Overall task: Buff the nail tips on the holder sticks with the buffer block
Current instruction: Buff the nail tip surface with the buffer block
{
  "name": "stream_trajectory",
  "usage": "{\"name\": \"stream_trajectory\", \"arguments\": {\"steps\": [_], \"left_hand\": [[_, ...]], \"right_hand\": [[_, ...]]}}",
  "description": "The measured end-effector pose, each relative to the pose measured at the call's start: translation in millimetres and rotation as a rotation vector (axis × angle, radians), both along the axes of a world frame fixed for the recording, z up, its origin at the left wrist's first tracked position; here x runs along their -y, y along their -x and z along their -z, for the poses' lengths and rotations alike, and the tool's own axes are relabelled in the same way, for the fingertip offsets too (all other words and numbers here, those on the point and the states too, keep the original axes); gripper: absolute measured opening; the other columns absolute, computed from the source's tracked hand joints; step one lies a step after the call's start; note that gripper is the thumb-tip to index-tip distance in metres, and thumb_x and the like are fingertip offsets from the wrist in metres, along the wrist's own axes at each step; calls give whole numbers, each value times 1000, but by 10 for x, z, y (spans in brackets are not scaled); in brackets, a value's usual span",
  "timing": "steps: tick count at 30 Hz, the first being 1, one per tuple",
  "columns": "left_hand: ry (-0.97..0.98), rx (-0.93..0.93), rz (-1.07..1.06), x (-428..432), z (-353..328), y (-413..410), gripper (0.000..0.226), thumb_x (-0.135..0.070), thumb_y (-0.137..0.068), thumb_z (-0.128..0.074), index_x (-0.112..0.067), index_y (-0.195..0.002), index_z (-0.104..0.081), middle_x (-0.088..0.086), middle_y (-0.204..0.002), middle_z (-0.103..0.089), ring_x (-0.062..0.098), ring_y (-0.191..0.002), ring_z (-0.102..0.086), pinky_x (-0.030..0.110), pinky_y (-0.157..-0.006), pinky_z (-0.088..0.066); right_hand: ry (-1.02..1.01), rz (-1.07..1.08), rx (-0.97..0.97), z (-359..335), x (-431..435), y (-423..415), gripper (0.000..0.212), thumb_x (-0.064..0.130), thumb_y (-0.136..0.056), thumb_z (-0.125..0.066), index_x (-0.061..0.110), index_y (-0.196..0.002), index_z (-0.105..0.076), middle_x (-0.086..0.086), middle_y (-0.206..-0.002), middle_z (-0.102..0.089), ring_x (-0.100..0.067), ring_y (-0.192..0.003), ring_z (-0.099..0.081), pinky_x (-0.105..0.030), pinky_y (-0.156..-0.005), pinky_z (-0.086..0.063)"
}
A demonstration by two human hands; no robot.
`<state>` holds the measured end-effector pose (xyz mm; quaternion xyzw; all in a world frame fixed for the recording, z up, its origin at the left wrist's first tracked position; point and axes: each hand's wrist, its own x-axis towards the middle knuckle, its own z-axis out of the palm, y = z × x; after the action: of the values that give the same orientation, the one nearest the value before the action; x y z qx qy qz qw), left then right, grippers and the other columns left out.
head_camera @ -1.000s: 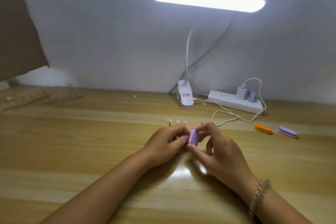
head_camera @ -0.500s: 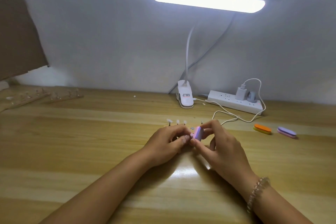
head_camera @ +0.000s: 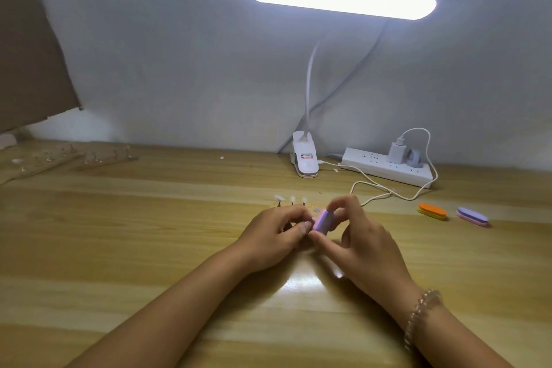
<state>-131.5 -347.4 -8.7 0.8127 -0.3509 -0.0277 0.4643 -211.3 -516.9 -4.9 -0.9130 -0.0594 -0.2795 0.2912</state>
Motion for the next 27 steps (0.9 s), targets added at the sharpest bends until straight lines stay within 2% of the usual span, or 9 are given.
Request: {"name": "stream_trajectory", "arguments": {"steps": [2, 4, 6, 8, 12, 16, 19, 24, 27], "left_hand": [[28, -30, -1, 10, -3, -1, 16, -10, -101, -53, -15, -99, -69, -5, -95, -72, 12, -85, -65, 40, -79, -52], [55, -46, 7, 8, -10, 11, 18, -9, -101, -52, -15, -98, -69, -7, -95, -72, 11, -88, -67, 37, -76, -54], [55, -31, 6, 0, -15, 13, 20, -9, -100, -52, -20, -93, -67, -14, -85, -67, 7, -76, -63, 36, -73, -53], [23, -2, -3, 1, -9, 6, 17, -10, -99, -53, -18, -92, -66, -11, -79, -62, 11, -71, -57, 44, -75, -51], [-3, 14, -8, 9, -24, 11, 14, -12, -99, -55, -16, -95, -68, -6, -85, -64, 18, -78, -57, 49, -79, -50], [-25, 23, 8, 8, -50, 33, 18, -12, -100, -54, -18, -98, -71, -7, -90, -69, 23, -87, -62, 45, -80, -48], [-2, 20, -13, 10, -60, 39, 18, -12, -99, -56, -19, -99, -72, -8, -87, -68, 29, -89, -62, 45, -81, -48], [-9, 20, 2, 6, -61, 42, 18, -11, -100, -56, -15, -102, -73, -1, -94, -73, 31, -91, -63, 49, -83, -50], [10, 18, -9, 6, -63, 43, 18, -10, -99, -56, -15, -101, -73, -2, -92, -72, 30, -91, -63, 49, -84, -49]], "right_hand": [[-126, 58, 17, -8, 80, -41, 38, 45, -76, -73, 31, -101, -46, 21, -85, -63, -7, -53, -56, -32, -56, -45], [-152, 74, 62, -3, 94, -25, 38, 42, -76, -73, 33, -102, -47, 23, -85, -62, -10, -56, -56, -31, -57, -48], [-79, 38, 71, 6, 45, 12, 38, 46, -74, -72, 36, -102, -48, 24, -86, -61, -9, -56, -56, -26, -55, -46], [31, 16, 30, 6, -11, 21, 39, 51, -74, -70, 36, -103, -48, 25, -87, -60, -3, -56, -53, -25, -52, -42], [15, 75, 37, -3, 1, -9, 39, 51, -74, -73, 35, -97, -46, 26, -85, -60, 5, -59, -51, -22, -51, -36], [156, -10, 0, 16, -48, 52, 42, 51, -73, -73, 37, -95, -41, 23, -85, -56, 1, -54, -47, -20, -48, -33], [38, 65, 22, -16, -5, 17, 43, 47, -73, -78, 35, -94, -43, 25, -84, -58, 0, -58, -52, -21, -50, -33], [137, 0, -23, 13, -29, 59, 44, 54, -73, -73, 34, -97, -42, 22, -82, -56, -5, -59, -56, -29, -51, -44], [23, 71, 4, -8, 16, 9, 42, 52, -74, -74, 32, -96, -44, 18, -83, -59, -3, -59, -51, -31, -55, -43]]}}
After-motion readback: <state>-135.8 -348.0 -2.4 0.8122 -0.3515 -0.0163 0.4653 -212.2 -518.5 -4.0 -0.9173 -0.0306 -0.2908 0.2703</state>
